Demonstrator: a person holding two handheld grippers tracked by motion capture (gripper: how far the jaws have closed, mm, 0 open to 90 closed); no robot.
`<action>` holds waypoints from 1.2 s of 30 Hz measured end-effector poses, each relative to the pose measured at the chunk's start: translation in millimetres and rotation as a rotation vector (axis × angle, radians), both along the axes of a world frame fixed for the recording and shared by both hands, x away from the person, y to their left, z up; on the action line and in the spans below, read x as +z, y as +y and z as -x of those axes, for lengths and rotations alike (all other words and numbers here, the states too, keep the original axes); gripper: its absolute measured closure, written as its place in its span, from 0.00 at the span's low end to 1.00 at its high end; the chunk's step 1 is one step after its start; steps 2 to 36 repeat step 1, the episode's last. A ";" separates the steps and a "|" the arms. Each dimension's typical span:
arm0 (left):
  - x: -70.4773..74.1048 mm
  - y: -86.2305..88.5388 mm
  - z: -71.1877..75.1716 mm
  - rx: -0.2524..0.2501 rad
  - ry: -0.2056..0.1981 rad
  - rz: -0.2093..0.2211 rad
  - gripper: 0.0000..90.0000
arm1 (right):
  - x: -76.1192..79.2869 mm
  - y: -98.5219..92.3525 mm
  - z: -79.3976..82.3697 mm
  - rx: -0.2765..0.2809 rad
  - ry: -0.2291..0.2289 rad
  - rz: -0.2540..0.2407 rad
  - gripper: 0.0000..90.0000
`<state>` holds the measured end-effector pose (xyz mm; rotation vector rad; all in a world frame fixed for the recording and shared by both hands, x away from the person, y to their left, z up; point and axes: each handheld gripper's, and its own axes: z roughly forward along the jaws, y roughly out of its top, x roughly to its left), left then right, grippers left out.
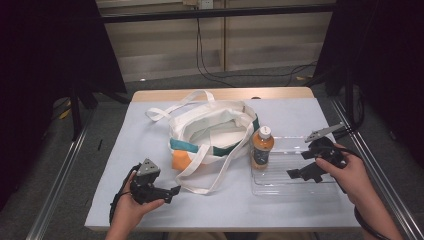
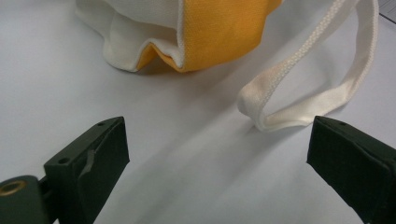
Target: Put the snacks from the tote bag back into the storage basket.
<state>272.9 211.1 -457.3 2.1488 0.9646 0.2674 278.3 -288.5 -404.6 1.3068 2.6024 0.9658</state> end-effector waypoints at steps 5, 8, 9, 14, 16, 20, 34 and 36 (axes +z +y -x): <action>0.1 -0.4 0.1 -0.004 -0.001 -0.007 0.06 | 0.0 -1.6 0.2 -0.007 0.002 0.001 0.04; 0.1 -0.4 0.1 -0.004 -0.001 -0.007 0.06 | 0.0 -1.6 0.2 -0.007 0.002 0.001 0.04; 0.1 -0.4 0.1 -0.004 -0.001 -0.007 0.06 | 0.0 -1.6 0.2 -0.007 0.002 0.001 0.04; 0.1 -0.4 0.1 -0.004 -0.001 -0.007 0.06 | 0.0 -1.6 0.2 -0.007 0.002 0.001 0.04; 0.1 -0.4 0.1 -0.004 -0.001 -0.007 0.06 | 0.0 -1.6 0.2 -0.007 0.002 0.001 0.04; 0.1 -0.4 0.1 -0.004 -0.001 -0.007 0.06 | 0.0 -1.6 0.2 -0.007 0.002 0.001 0.04; 0.1 -0.4 0.1 -0.004 -0.001 -0.007 0.06 | 0.0 -1.6 0.2 -0.007 0.002 0.001 0.04; 0.1 -0.4 0.1 -0.004 -0.001 -0.007 0.06 | 0.0 -1.6 0.2 -0.007 0.002 0.001 0.04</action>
